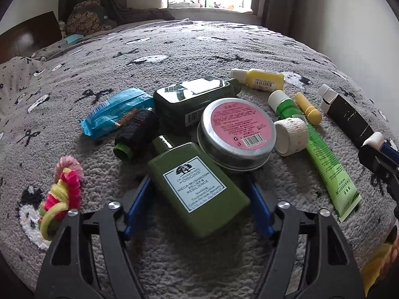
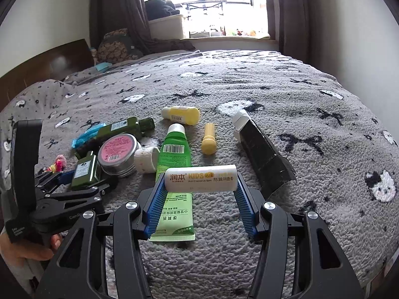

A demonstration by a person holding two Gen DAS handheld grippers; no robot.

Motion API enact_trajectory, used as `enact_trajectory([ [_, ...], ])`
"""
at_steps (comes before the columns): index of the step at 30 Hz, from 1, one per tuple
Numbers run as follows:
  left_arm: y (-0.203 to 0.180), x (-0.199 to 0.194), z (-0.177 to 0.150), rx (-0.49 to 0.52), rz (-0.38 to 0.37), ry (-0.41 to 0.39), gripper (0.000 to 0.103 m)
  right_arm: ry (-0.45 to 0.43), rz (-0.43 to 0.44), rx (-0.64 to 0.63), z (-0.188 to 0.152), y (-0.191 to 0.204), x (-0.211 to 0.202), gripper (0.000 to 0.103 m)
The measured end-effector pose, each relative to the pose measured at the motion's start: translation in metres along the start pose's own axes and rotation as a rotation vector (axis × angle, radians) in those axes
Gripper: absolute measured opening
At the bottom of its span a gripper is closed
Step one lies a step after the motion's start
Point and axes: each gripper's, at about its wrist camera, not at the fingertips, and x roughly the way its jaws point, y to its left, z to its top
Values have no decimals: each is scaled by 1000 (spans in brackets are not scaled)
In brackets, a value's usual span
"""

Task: Collect trash
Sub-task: 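Grasp the white tube with the right gripper while the left gripper grasps the green bottle, then lower both held items past the bed edge into the bin and open both grippers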

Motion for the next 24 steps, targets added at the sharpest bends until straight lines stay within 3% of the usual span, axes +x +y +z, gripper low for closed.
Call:
enact_trajectory([
  [7,8,-16,-11,-5,-28,3,62,-16,15,-13,-5,10,-19,54],
  [16,14,-54,-51,-23,-34,1,62,-13,35,-23,-25,18,-52,54],
  [24,14,-110,-76,-29,-28,-69,62,-34,30,-42,-47,22,-88,54],
])
